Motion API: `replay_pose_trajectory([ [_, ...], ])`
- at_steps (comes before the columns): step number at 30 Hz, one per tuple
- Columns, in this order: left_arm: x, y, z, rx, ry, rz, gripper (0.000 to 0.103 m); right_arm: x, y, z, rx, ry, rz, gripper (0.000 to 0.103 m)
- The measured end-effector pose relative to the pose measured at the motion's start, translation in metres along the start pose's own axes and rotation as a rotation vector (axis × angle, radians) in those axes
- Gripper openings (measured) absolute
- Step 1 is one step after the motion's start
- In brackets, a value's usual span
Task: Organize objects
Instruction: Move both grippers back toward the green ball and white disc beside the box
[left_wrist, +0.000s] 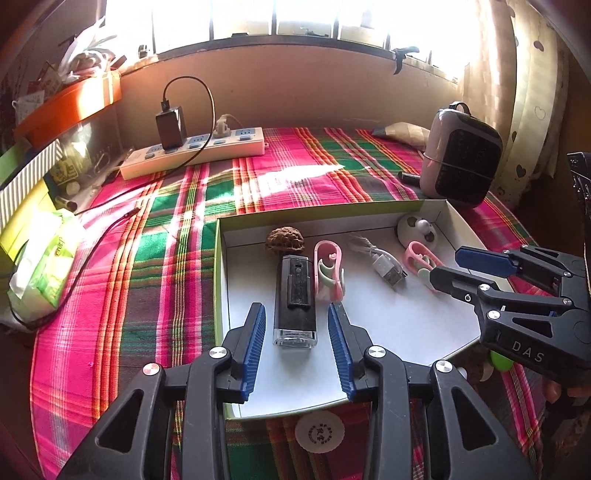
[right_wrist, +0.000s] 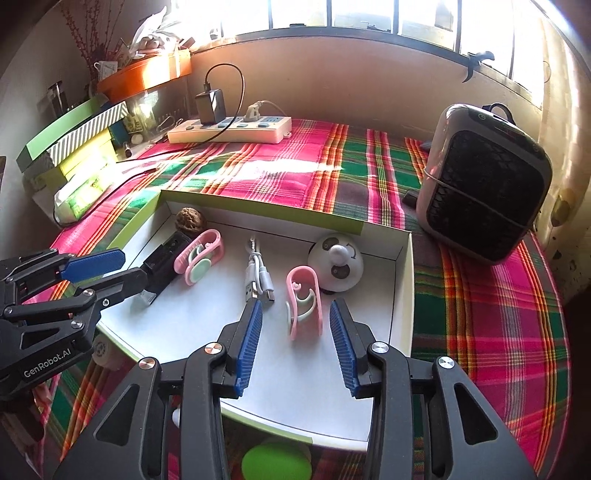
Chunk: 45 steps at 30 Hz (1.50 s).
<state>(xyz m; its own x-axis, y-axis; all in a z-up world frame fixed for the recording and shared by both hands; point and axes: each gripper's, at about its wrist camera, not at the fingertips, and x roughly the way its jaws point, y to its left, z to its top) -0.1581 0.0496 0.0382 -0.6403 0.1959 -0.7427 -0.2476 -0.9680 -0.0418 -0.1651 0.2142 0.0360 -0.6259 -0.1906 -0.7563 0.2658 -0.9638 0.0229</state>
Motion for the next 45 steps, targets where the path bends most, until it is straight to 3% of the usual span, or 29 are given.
replay_pose_trajectory([
  [15,-0.043,-0.001,-0.027,-0.003,-0.070,0.044,0.034,-0.040,0.010,-0.023,0.043,-0.078,0.025,0.040],
  [24,-0.057,0.004,-0.047,-0.038,-0.071,0.051,0.034,-0.060,0.019,-0.042,0.057,-0.112,0.024,0.040],
  [27,-0.061,0.004,-0.053,-0.041,-0.071,0.052,0.034,-0.065,0.023,-0.047,0.051,-0.117,0.020,0.050],
  [35,-0.066,0.011,-0.072,-0.063,-0.059,0.009,0.034,-0.074,0.021,-0.065,0.075,-0.123,0.022,0.051],
  [45,-0.045,0.019,-0.089,-0.122,0.038,-0.067,0.039,-0.065,0.009,-0.089,0.132,-0.066,0.039,0.053],
])
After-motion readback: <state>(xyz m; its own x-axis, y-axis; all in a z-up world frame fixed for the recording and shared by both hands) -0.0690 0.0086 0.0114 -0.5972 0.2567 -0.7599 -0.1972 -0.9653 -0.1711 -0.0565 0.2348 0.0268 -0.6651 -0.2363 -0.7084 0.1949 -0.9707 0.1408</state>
